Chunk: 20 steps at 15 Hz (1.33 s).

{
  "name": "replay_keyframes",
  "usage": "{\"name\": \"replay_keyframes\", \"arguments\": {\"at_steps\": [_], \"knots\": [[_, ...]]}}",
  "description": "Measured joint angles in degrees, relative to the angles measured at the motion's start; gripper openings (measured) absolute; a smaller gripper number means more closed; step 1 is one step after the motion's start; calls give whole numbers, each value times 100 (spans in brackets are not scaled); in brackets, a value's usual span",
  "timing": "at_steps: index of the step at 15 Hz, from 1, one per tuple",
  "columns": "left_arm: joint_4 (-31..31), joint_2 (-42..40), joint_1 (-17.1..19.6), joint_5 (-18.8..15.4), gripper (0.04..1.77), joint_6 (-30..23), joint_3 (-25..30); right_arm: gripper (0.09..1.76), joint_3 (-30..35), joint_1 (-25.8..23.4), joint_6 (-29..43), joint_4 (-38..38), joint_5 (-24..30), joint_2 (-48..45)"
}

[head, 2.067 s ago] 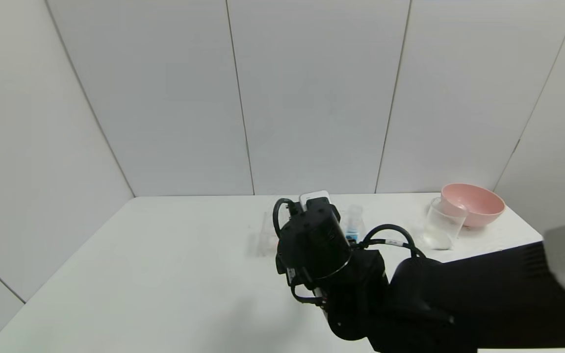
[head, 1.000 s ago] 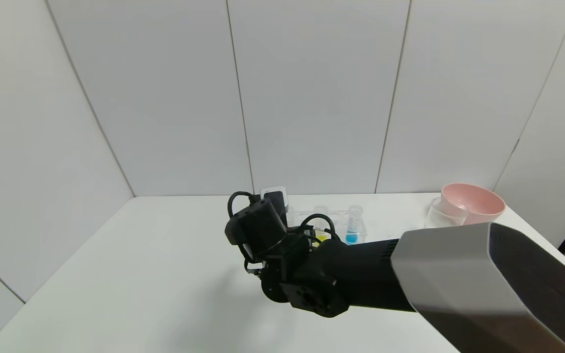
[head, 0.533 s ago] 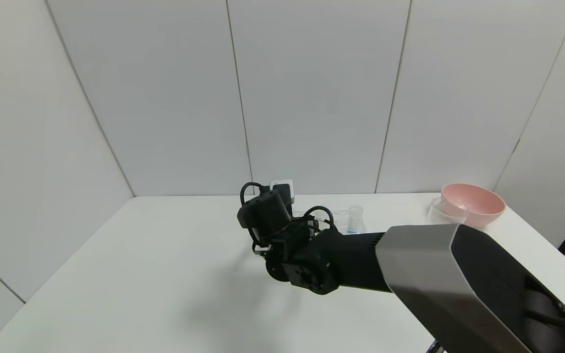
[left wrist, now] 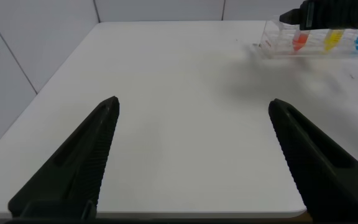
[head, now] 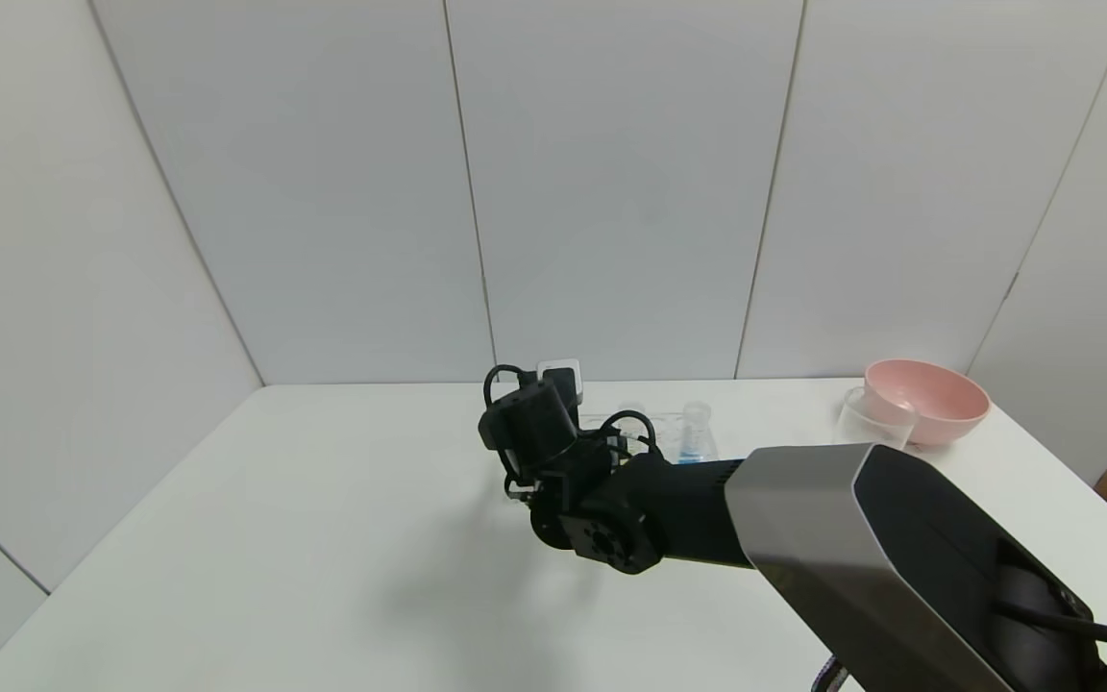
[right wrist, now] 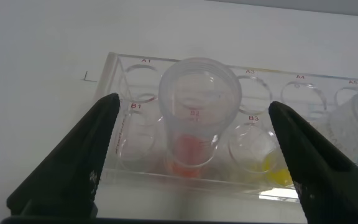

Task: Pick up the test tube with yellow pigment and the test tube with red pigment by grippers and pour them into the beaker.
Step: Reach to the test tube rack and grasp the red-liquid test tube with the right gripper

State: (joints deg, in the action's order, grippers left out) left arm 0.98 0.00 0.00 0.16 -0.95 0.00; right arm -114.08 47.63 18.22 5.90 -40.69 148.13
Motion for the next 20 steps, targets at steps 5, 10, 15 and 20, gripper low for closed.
{"name": "replay_keyframes", "arguments": {"at_steps": [5, 10, 15, 20], "knots": [[0, 0, 0, 0, 172, 0, 0, 171, 7, -2, -2, -7, -6, -2], [0, 0, 0, 0, 172, 0, 0, 171, 11, 66, -11, -33, -17, -41], [0, 0, 0, 0, 172, 0, 0, 150, 11, 74, -9, -29, -24, -61], [-2, 0, 0, 0, 172, 0, 0, 84, 22, 68, -6, -43, -24, -116]]}}
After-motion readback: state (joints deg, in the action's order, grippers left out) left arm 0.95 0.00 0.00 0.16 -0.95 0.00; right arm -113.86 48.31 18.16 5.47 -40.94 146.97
